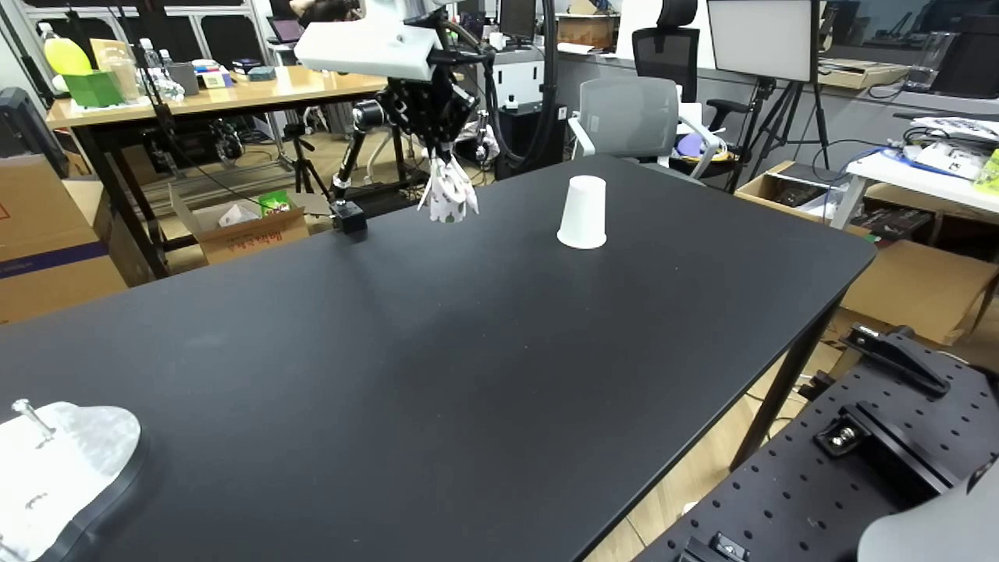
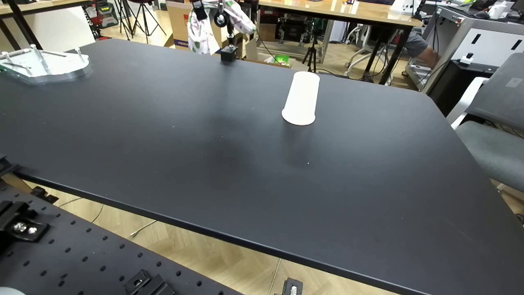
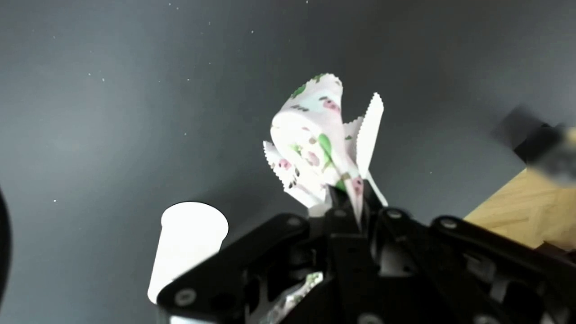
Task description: Remove the towel from the black clamp stand on the table
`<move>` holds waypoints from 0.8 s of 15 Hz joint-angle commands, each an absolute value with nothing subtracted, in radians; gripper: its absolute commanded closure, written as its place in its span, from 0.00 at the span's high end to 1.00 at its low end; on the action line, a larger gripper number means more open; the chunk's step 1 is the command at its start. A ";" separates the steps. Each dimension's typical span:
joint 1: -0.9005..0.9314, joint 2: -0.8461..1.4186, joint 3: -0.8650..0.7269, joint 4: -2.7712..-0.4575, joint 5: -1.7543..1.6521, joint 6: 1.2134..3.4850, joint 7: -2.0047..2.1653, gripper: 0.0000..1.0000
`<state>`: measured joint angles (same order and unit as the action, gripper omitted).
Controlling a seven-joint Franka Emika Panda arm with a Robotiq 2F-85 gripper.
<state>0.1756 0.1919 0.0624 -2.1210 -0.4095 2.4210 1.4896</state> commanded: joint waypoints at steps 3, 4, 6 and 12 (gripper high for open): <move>0.236 0.227 0.111 -2.076 -0.359 2.397 1.407 0.02; 0.245 0.234 0.121 -2.071 -0.349 2.390 1.379 0.02; 0.258 0.248 0.135 -2.068 -0.316 2.380 1.320 0.02; 0.280 0.299 0.100 -2.066 -0.346 2.351 1.289 0.02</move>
